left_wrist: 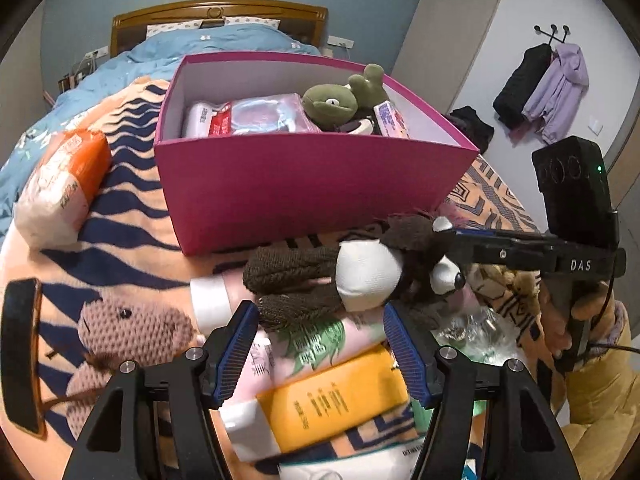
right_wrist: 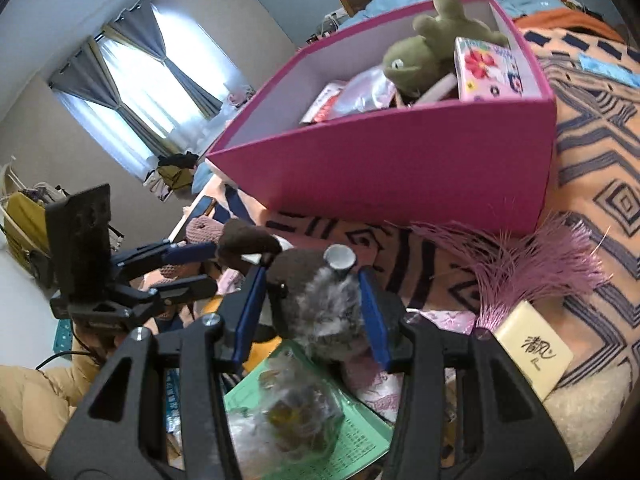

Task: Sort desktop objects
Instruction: 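Lift the knitted plush with the left gripper while the right gripper lifts the koala plush, then carry both plushes over the magenta box with the left and right grippers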

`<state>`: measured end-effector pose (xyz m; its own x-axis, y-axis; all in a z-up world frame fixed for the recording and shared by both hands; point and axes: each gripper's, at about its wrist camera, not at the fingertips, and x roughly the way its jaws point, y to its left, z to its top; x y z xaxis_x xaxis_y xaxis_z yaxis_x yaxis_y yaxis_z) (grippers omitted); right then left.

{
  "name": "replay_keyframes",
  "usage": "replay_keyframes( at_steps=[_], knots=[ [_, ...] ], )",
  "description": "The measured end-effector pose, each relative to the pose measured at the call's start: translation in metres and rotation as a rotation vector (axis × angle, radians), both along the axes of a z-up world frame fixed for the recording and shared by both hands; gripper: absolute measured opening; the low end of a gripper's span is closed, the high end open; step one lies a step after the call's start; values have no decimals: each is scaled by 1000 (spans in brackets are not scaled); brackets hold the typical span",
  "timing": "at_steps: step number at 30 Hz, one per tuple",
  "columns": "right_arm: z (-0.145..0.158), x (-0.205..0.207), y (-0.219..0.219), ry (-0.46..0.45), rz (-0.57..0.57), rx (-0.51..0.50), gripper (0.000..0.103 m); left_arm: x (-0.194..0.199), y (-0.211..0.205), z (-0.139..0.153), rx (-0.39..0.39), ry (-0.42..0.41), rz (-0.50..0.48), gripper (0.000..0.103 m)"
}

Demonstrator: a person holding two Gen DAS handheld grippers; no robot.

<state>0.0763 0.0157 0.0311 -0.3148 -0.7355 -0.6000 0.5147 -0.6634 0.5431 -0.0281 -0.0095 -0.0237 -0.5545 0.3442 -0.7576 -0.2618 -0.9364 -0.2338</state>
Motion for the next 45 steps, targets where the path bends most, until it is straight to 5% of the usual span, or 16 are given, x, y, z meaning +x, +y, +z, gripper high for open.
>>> replay_keyframes(
  at_steps=[4, 13, 22, 28, 34, 45],
  knots=[
    [0, -2, 1, -2, -36, -21, 50, -4, 10, 1, -27, 14, -22, 73],
    [7, 26, 1, 94, -32, 44, 70, -14, 17, -1, -50, 10, -28, 73],
    [-5, 16, -13, 102, -39, 109, 70, -26, 24, -10, -80, -33, -49, 73],
    [-6, 10, -14, 94, -59, 121, 59, -31, 30, -15, -83, -57, -71, 70],
    [2, 16, -12, 133, -73, 130, 57, -31, 25, -12, 0, -65, -86, 53],
    [33, 28, -6, 212, -83, 116, 57, -26, 23, 13, 40, -1, -94, 53]
  ],
)
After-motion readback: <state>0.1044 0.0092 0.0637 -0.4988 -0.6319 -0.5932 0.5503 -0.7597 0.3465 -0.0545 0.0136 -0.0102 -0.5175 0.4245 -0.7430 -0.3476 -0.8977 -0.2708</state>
